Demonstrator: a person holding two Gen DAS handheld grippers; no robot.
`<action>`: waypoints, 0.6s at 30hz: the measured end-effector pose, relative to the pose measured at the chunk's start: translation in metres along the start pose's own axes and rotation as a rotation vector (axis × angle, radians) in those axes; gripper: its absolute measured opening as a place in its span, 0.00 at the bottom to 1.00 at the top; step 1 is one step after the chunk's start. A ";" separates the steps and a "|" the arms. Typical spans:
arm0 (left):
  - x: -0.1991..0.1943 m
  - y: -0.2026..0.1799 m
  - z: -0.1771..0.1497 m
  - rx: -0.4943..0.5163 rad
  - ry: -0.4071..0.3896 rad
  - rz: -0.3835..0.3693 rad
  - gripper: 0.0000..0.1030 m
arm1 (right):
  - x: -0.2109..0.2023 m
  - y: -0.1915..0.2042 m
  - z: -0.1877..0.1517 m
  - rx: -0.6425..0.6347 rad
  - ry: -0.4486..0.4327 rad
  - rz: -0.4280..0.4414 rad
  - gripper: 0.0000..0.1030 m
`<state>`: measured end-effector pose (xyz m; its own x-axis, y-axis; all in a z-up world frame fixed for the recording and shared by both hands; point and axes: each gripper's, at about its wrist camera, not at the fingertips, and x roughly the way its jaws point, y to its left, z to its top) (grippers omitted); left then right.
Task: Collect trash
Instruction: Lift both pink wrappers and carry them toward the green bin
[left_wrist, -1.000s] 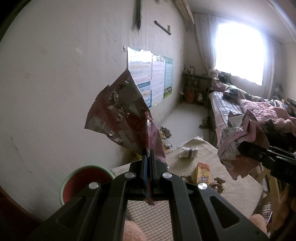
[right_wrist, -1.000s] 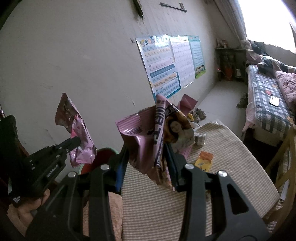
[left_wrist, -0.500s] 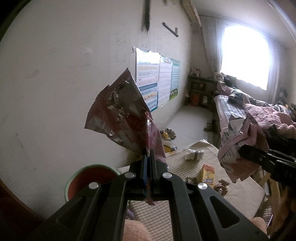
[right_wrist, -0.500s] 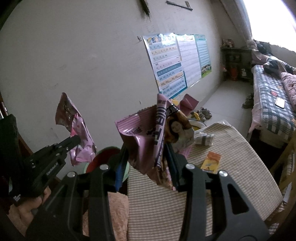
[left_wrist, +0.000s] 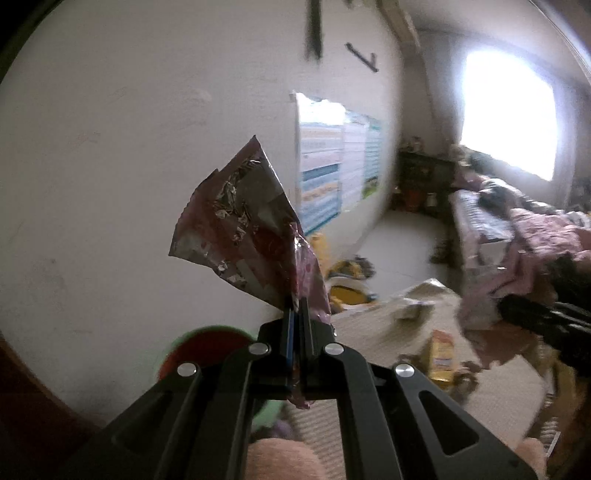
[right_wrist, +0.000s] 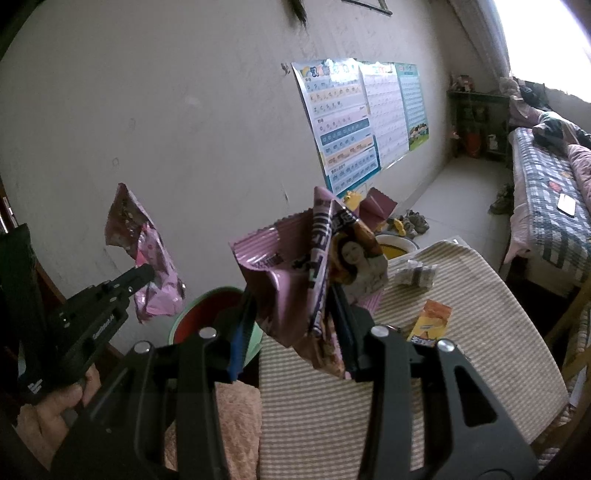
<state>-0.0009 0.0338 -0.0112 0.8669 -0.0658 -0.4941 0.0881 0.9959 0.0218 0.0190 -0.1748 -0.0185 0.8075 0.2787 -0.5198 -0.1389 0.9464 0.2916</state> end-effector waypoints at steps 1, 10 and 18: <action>0.001 0.002 -0.001 -0.005 0.003 0.012 0.00 | 0.001 0.000 0.000 -0.001 0.002 0.001 0.39; 0.006 0.014 0.001 -0.026 0.011 0.072 0.00 | 0.005 0.000 -0.002 0.000 0.012 0.006 0.39; 0.004 0.012 0.001 -0.023 0.013 0.066 0.00 | 0.003 -0.001 -0.002 0.008 0.011 0.005 0.39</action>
<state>0.0039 0.0457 -0.0117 0.8639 0.0003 -0.5037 0.0200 0.9992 0.0350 0.0204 -0.1751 -0.0219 0.8007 0.2854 -0.5266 -0.1386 0.9436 0.3007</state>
